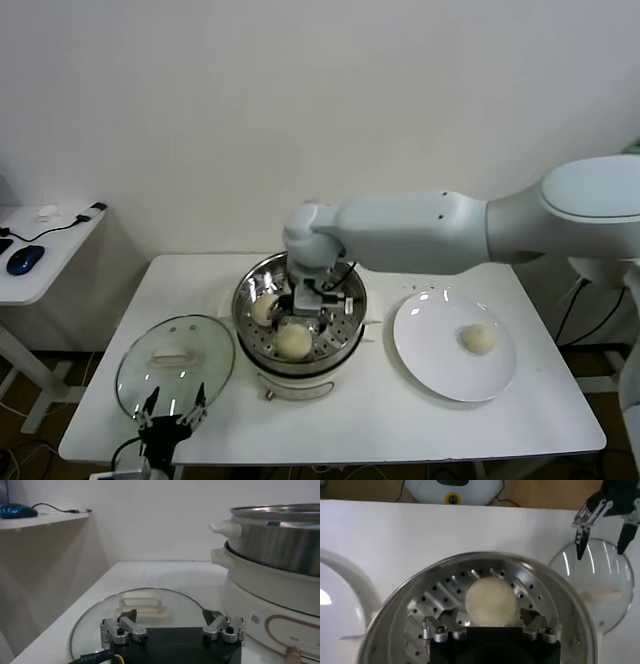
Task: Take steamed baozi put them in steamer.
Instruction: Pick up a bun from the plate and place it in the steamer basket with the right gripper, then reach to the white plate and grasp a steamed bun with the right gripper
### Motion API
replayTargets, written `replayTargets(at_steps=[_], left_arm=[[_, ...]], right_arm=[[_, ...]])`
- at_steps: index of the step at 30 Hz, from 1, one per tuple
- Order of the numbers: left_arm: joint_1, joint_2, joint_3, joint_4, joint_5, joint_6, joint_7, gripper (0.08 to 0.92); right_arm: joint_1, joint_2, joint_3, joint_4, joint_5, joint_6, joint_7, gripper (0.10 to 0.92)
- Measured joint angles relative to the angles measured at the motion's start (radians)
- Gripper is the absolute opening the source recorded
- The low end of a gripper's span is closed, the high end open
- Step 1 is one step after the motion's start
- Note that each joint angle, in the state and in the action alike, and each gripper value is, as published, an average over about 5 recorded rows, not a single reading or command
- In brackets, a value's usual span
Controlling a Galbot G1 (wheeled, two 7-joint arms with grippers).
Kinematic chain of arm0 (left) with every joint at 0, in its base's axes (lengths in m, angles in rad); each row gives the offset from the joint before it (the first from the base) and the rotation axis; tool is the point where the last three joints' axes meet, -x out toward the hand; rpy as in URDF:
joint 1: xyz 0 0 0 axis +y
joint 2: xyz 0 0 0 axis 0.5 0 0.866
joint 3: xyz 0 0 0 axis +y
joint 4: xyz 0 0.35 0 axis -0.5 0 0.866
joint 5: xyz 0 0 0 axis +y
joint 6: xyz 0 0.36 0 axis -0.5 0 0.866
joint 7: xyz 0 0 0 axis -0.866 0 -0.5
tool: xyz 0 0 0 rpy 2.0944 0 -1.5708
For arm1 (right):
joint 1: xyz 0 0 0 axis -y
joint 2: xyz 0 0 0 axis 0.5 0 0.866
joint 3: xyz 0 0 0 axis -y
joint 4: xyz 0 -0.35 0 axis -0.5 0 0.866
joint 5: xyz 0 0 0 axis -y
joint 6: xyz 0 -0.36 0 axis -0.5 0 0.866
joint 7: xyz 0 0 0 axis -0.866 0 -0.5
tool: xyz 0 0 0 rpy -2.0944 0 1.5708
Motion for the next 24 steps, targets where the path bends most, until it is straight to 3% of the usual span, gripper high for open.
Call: replayTargets(at_steps=[11, 24], left_arm=[[-0.015, 0.0, 0.007, 0.004, 0.006, -0.007, 0.001, 0.823], [-0.01, 0.002, -0.014, 0.0, -0.004, -0.007, 0.0, 0.823]], right_arm=[[0.18, -0.279, -0.157, -0.053, 0.248, -0.167, -0.075, 0.823], [-0.044, -0.6, -0.093, -0.132, 0.243, -0.409, -0.06, 0.823]])
